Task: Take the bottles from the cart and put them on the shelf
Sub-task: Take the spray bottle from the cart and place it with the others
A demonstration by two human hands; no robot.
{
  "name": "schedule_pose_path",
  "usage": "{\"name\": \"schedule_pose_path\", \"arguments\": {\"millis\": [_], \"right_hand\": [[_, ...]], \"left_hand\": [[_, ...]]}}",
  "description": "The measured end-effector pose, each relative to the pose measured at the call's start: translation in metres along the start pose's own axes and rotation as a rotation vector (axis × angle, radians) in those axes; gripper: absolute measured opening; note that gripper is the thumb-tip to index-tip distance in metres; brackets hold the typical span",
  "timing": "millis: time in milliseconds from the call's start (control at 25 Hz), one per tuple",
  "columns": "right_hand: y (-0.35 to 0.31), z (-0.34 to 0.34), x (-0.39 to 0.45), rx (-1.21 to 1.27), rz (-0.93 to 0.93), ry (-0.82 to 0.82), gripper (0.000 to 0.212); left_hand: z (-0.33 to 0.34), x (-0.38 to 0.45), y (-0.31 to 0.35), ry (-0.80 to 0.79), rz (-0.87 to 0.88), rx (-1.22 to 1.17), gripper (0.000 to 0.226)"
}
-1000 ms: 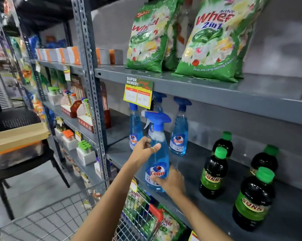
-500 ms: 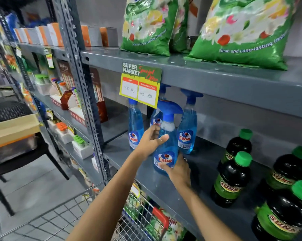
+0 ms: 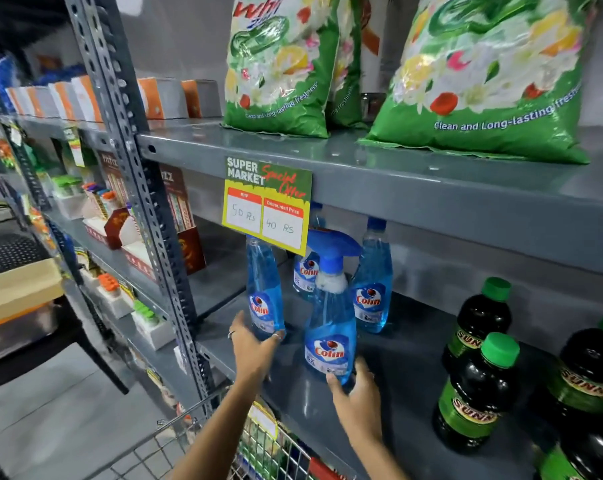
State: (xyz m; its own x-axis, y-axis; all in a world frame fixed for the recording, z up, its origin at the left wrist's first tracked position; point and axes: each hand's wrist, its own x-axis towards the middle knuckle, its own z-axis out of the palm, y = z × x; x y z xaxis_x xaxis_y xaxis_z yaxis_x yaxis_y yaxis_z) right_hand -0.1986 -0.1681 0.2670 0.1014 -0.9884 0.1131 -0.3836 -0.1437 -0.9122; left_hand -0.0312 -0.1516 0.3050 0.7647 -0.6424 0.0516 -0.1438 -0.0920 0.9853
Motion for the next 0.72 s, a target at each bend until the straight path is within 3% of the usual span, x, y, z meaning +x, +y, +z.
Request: {"name": "schedule_pose_path", "arguments": {"millis": [120, 320, 720], "right_hand": [[0.003, 0.001, 0.002, -0.01, -0.013, 0.003, 0.03], [0.004, 0.001, 0.004, -0.031, -0.042, 0.017, 0.025], [0.003, 0.003, 0.004, -0.087, -0.082, 0.007, 0.035]], "left_hand": [[0.002, 0.02, -0.012, -0.133, -0.014, 0.097, 0.099], [0.007, 0.022, -0.022, -0.069, 0.07, 0.209, 0.081], [0.01, 0.025, -0.029, -0.075, 0.116, 0.253, 0.076]]}}
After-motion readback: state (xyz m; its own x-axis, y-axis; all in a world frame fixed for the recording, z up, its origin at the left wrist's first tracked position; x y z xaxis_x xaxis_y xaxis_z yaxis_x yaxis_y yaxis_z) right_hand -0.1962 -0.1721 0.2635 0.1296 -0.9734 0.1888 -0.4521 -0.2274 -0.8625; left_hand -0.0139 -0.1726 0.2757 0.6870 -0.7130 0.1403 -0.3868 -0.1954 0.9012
